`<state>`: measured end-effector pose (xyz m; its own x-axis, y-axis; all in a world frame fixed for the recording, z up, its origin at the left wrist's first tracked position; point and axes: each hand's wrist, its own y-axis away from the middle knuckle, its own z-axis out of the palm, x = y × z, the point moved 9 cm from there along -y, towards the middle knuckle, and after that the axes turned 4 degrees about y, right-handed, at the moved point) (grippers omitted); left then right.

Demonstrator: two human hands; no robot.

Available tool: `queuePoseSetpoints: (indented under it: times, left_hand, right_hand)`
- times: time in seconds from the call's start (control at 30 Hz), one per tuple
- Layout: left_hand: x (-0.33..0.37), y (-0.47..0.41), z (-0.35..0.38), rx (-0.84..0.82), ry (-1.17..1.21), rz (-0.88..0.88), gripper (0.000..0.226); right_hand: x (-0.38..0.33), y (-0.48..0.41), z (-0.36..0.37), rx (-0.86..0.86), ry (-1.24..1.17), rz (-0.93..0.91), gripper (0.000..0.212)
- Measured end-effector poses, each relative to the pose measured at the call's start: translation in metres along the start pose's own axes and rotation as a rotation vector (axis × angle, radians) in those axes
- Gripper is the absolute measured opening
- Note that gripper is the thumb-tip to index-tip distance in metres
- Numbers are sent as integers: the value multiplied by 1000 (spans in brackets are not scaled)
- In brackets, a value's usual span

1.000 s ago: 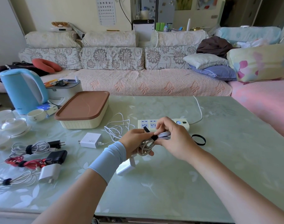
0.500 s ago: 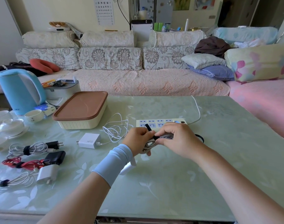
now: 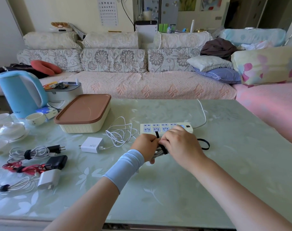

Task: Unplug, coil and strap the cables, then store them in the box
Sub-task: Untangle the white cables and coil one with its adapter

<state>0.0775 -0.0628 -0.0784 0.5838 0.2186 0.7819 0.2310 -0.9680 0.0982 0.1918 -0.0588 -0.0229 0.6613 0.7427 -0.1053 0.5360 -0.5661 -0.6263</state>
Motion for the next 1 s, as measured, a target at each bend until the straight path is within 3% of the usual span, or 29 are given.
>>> queuePoseSetpoints:
  times: [0.13, 0.43, 0.5, 0.6, 0.7, 0.73, 0.83, 1.0]
  left_hand:
    - [-8, 1, -3, 15, 63, -55, 34]
    - [-13, 1, -21, 137, 120, -52, 39]
    - [-9, 4, -23, 148, 106, -1, 37]
    - [0, 8, -25, 176, 91, 101, 35]
    - [7, 10, -26, 205, 162, 160, 27]
    - [8, 11, -26, 206, 175, 176, 26]
    - [7, 11, -27, 187, 167, 192, 25]
    - [6, 6, -39, 190, 156, 225, 28]
  right_hand:
    - [-16, 1, 6, 61, -5, -112, 21]
    - [-5, 1, 34, -89, -353, 33, 19]
    - [6, 0, 34, -153, -477, 157, 18]
    - [36, 9, 41, -235, -783, 540, 7]
    - [50, 29, 51, -337, -938, 830, 37]
    - [46, 34, 54, -424, -982, 854, 36]
    - [34, 38, 56, -570, -1094, 792, 26]
    - [34, 25, 49, -469, -1172, 698, 29]
